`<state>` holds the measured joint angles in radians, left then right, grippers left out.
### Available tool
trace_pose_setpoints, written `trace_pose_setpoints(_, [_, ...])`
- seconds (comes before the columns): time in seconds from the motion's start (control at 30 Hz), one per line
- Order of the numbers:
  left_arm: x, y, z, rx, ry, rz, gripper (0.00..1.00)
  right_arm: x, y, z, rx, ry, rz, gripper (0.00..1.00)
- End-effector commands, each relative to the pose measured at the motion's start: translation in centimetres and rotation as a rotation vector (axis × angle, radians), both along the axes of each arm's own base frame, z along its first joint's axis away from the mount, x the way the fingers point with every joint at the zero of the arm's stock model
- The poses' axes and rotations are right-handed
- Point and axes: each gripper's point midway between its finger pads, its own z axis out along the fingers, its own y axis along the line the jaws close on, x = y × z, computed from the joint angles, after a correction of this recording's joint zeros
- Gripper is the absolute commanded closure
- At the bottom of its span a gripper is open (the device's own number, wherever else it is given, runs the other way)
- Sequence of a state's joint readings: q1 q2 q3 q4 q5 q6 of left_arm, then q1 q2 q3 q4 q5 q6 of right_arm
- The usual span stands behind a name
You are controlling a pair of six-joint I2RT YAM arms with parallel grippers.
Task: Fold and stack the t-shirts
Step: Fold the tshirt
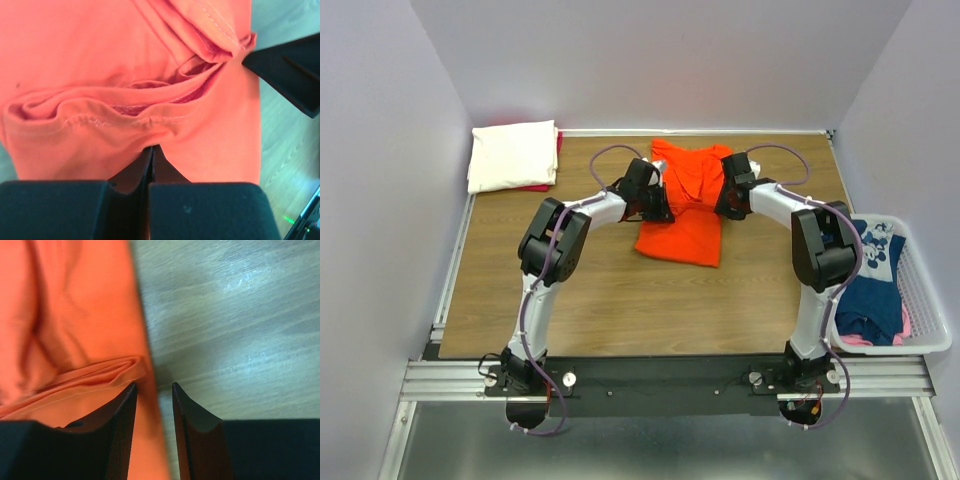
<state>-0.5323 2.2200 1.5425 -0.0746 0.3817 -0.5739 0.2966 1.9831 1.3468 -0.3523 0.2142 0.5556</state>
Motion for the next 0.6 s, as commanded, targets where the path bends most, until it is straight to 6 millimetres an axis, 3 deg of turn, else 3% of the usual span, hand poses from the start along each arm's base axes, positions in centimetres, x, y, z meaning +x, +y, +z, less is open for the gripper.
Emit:
trace_pose_setpoints(0.0, [1.1,1.6,0.3,0.009,-0.025,0.064,0.95,0.2,0.0,-1.8,0.014,0.026,0.032,0.59])
trace_pose_setpoints(0.3, [2.8,1.9,4.2,-0.040,-0.119,0.072,0.90,0.1,0.1,-2.7,0.011,0.043,0.038,0.58])
trace_pose_setpoints(0.5, [4.1,2.6,6.3,-0.086,-0.175,0.085,0.83,0.2,0.2,-0.5,0.026,0.002,0.038,0.57])
trace_pose_setpoints(0.57, [4.7,3.1,5.7,-0.072,-0.171,0.103,0.83,0.1,0.3,0.1,0.036,-0.007,0.037,0.57])
